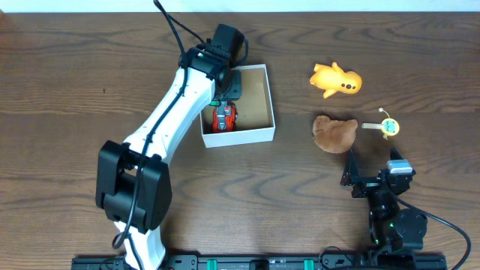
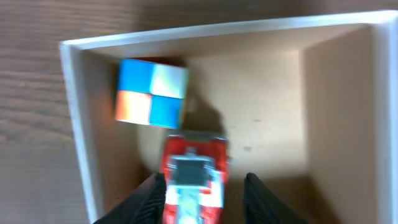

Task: Pack container
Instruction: 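Open the left gripper to release the truck inside the box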

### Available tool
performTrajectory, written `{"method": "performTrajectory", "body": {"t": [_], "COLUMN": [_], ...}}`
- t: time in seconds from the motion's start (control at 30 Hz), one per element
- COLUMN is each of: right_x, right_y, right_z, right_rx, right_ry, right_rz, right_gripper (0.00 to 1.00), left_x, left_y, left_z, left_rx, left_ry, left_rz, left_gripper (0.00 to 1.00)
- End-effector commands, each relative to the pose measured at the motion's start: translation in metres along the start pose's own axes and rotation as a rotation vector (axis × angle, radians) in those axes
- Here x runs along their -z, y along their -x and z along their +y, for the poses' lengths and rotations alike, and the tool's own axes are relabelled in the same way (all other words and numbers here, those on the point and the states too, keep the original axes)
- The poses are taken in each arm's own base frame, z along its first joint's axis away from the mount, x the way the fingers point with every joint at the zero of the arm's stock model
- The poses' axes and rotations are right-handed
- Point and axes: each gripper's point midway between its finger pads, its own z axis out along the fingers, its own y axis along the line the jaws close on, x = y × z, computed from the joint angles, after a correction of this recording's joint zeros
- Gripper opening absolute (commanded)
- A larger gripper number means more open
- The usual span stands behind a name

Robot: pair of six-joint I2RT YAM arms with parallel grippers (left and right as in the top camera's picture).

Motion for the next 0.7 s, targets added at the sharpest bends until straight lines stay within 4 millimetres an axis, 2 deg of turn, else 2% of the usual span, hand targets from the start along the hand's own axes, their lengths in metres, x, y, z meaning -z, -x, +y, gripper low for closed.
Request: {"method": "performTrajectory", "body": {"t": [0.0, 0.13, 0.3, 0.4, 0.67], "right_x": [0.0, 0.0, 0.0, 0.0, 0.0], "right_y": [0.0, 0.0, 0.0, 0.0, 0.0], "right_z": [-0.003, -0.003, -0.003, -0.003, -0.003], "right_rx": [0.011, 0.011, 0.011, 0.011, 0.011], "right_ry": [-0.011, -0.011, -0.011, -0.011, -0.012], "right_rz": [-0.001, -0.001, -0.001, -0.001, -0.001], "right_gripper": [0.99, 0.99, 0.99, 0.99, 0.99], "left_x": [0.013, 0.013, -0.002, -0.014, -0.041], "left_y": [0.0, -0.006, -0.02, -0.029, -0.043], "left_z": [-0.026, -0.039, -0.051, -0.052, -0.048], "left_rx": [-0.035, -0.077, -0.181, -0.203, -0.209], "left_ry": [-0.075, -0.088, -0.091, -0.082, -0.052], "left_rz": [-0.015, -0.015, 0.003, 0.032, 0.101], "left_gripper": [0.39, 0.33, 0.31, 0.2, 0.2]}}
